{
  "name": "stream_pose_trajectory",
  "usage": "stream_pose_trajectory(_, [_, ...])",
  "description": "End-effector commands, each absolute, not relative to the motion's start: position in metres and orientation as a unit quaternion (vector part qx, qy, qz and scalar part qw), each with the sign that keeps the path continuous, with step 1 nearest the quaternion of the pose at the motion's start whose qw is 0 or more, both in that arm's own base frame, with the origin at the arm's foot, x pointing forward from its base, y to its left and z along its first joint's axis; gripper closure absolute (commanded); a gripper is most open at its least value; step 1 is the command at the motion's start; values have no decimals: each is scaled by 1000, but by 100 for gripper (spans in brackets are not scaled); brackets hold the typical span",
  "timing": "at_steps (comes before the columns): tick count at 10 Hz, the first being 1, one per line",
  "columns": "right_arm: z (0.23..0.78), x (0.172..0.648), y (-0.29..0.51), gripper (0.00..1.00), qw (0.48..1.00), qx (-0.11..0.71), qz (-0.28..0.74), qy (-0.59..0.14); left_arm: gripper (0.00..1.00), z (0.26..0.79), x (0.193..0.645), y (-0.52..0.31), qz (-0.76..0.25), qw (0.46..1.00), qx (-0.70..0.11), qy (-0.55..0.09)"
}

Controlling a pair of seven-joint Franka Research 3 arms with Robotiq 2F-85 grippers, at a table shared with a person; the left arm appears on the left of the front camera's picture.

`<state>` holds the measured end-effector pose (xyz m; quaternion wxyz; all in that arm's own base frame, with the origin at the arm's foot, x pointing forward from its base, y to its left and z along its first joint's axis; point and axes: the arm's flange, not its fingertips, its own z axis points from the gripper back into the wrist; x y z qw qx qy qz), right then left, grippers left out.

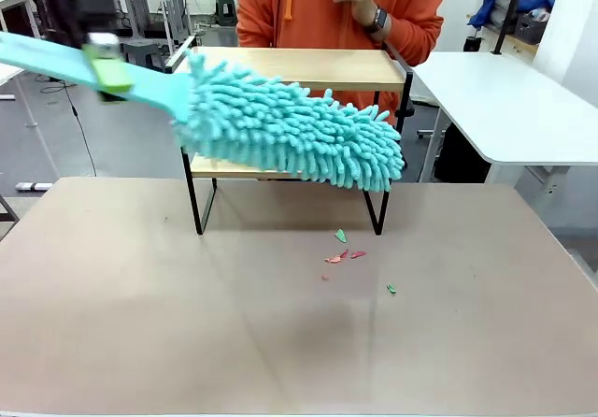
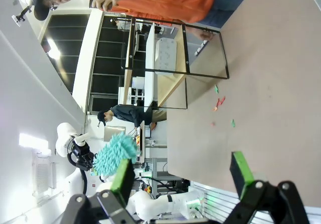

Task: Clean the shelf.
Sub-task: Clean the remaining tier of the Shelf with the Duster once objects are removed.

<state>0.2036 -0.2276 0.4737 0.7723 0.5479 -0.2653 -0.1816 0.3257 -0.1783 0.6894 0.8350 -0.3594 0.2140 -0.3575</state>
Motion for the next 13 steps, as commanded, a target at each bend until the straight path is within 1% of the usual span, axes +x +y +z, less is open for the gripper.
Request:
stream_pose_trajectory(1, [474,205,-228,0,768,551,-172,-278,88,698,339,-167,-364,835,-360,202])
stream_pose_trajectory(3, [474,205,-228,0,768,551,-172,-278,88,698,335,-153,-360,828,-385,191])
stream_pose_trajectory(4, [474,205,-228,0,768,551,-172,-278,88,703,330,-143,-361,823,-403,173])
stream_pose_trajectory(5, [474,205,-228,0,768,551,-172,-278,88,716,320,-121,-367,807,-434,163])
stream_pose_trajectory(6, [474,205,-228,0,768,551,-172,-278,88,732,298,-88,-366,783,-476,165])
stream_pose_trajectory(7, [474,205,-228,0,768,551,-172,-278,88,743,270,-41,-353,762,-526,133])
stream_pose_trajectory(8, [474,205,-228,0,768,551,-172,-278,88,742,248,0,-325,759,-561,66])
stream_pose_trajectory(9, [474,205,-228,0,768,551,-172,-278,88,730,231,35,-271,765,-584,-3])
stream_pose_trajectory(10, [474,205,-228,0,768,551,-172,-278,88,710,217,65,-191,769,-604,-80])
stream_pose_trajectory(11, [474,205,-228,0,768,551,-172,-278,88,681,204,94,-110,764,-623,-126])
stream_pose_trajectory(12, [474,205,-228,0,768,551,-172,-278,88,657,200,111,-48,754,-639,-146])
stream_pose_trajectory(13, [474,205,-228,0,768,551,-172,-278,88,636,205,127,14,741,-656,-147])
